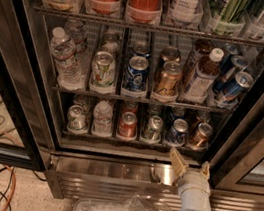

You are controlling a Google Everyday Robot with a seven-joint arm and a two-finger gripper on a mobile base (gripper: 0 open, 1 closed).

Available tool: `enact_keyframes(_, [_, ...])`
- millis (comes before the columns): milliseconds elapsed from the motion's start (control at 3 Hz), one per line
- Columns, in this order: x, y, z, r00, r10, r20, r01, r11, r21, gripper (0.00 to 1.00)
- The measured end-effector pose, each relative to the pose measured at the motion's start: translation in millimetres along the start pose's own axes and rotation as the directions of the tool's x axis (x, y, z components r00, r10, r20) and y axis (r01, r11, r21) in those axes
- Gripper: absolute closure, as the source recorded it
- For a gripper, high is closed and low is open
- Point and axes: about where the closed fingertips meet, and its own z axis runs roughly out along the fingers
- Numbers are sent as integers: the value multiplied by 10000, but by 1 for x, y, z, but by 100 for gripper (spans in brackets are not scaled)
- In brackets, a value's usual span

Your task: Pick orange can from bottom shelf of fridge

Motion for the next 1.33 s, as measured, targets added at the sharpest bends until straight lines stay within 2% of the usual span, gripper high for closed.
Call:
enact_keyframes(333, [-7, -6, 4, 9962, -623, 612, 600, 9974, 388, 22])
enact_keyframes(667, [-7, -12, 2, 9839, -1524, 930, 1455, 9864, 767, 22])
enact_keyframes(1000, [-6, -18, 1, 9617, -2464, 1204, 2330, 9657, 1148, 22])
enact_keyframes(1333, [-7, -21, 4, 9446, -2947, 1442, 2774, 9521, 1288, 25])
